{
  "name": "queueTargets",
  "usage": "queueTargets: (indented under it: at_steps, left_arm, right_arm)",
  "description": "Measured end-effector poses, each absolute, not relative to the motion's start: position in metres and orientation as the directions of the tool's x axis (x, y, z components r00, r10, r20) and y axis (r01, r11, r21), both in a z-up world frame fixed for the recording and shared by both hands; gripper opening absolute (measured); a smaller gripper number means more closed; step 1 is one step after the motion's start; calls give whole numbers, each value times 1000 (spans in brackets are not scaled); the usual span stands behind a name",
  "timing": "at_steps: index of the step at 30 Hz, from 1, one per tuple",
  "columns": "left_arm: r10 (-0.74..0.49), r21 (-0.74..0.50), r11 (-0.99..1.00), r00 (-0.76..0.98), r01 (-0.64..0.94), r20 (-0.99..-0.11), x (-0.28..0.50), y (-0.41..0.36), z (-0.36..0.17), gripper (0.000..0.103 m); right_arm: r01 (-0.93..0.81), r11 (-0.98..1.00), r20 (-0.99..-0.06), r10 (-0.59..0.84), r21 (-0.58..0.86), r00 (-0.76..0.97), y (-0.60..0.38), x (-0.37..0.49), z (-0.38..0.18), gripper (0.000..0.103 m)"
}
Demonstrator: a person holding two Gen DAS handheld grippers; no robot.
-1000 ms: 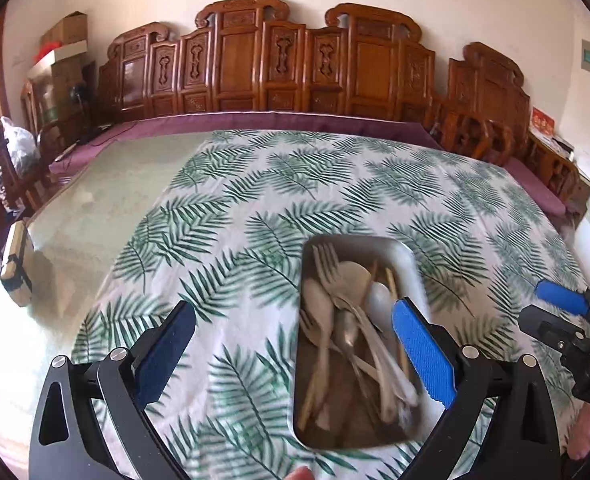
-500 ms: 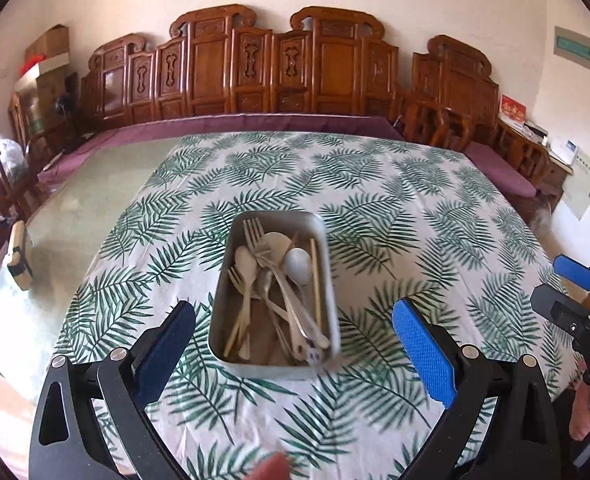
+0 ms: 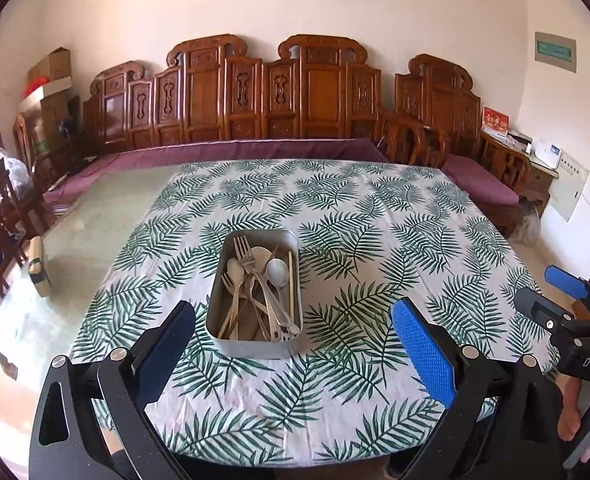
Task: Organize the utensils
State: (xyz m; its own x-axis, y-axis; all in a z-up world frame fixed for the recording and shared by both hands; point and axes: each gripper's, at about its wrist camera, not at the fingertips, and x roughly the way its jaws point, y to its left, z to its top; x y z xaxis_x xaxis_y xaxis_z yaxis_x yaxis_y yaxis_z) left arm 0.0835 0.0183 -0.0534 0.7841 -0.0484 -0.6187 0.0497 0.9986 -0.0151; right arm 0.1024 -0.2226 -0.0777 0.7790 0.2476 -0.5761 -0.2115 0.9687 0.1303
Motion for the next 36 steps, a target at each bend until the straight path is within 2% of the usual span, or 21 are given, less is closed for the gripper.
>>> queueTargets:
  at_steps: [8,23,36]
  left_arm:
    - [-56,-18,998,807,57,-588,63,10,-28,95]
    - [-76,-25,997,889,72,-452,26,-4,41,95]
    - [-66,-17,998,896,65,-440,19,-6,45,95]
  right_arm:
    - [-213,971,-517,239,110,822,-223,75,-49,100]
    - [-196,979,-327,202,52,923,-234,25,30,100]
    - [-190,980,-326,197,53,925,-235,25,32,100]
